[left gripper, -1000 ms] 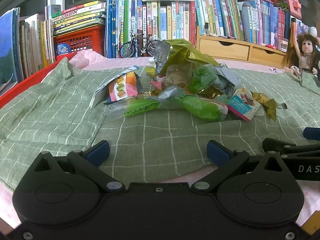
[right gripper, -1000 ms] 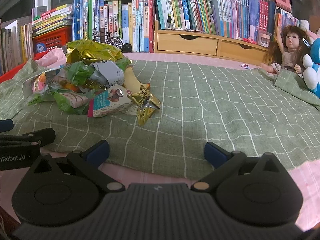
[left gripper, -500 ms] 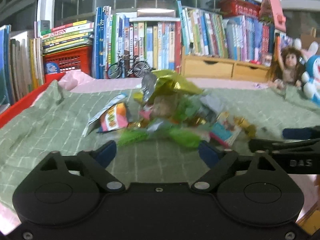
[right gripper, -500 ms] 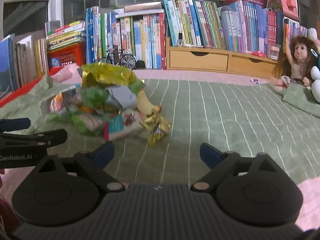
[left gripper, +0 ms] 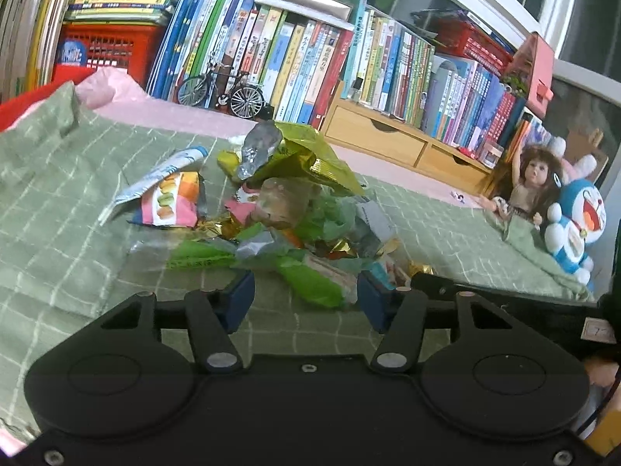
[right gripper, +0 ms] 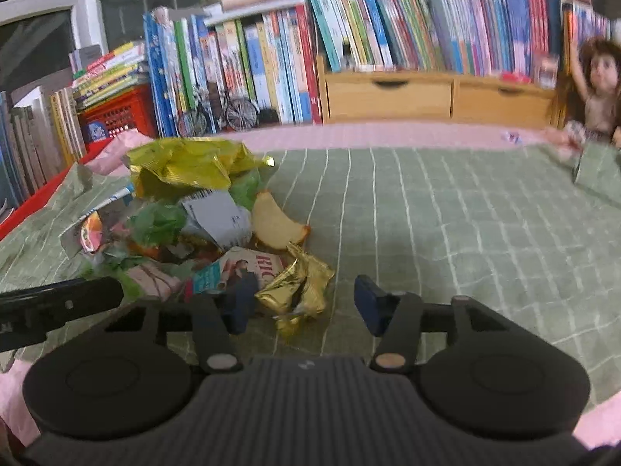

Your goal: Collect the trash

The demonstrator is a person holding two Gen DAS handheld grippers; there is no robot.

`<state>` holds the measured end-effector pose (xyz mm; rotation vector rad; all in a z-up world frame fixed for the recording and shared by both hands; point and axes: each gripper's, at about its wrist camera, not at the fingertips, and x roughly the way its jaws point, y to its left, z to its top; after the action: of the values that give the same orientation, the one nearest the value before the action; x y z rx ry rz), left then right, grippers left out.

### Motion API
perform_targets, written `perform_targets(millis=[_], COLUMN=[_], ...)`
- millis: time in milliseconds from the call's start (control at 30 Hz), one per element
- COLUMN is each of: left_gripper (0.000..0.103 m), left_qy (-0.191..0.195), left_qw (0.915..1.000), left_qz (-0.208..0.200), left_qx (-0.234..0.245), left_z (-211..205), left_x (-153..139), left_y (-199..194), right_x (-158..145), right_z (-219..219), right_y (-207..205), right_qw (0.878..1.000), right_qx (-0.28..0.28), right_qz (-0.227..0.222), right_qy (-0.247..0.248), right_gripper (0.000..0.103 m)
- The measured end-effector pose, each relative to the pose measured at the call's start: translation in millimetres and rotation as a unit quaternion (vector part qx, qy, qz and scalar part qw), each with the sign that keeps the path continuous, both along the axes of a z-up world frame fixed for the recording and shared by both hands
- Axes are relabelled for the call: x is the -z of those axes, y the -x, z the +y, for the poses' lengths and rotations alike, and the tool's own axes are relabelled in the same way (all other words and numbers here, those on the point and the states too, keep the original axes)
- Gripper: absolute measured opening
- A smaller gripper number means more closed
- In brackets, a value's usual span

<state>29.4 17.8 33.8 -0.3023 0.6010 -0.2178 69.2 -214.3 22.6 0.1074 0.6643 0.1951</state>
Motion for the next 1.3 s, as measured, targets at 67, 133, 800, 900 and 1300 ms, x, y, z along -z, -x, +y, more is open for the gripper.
perform_targets(millis=[67,133,800,900,1300], left_gripper=[0.055,0.055,0.055,0.063,0.044], left_qy=[0.009,0.022,-0.159,-0.192,-0.197], left_qw=[0.9999,0.9997,0.9847,0.9769,0.9739], left_qz=[0.003,0.005,-0.067,-0.094,-0.077], left_qx=[-0.003,-0.008,0.019,0.008,0.082], left_z=[-1.0,-1.4,-69.1,-76.6,-87.4], left_x=[2.4,3.3,11.9,15.8,20.5], left_y=[-4.2,-8.0,-2.9,3.1,16.4], right_x=[-0.8,-3.6,-8.3,-4.7,-2.1], right_z=[-4.1,-6.1,-53.8,-57.0,-64.2], right_y=[1.9,6.9,56.6,59.0,65.1], right_qw=[1.000,1.000,0.998,0.998,0.998], right_qx=[0.000,0.006,0.047,0.046,0.050], right_qz=[0.002,-0.002,-0.032,-0.029,-0.028], right_qy=[-0.016,-0.012,0.001,-0.001,-0.005], right_gripper=[0.039,0.033,0.031,0.031,0.032])
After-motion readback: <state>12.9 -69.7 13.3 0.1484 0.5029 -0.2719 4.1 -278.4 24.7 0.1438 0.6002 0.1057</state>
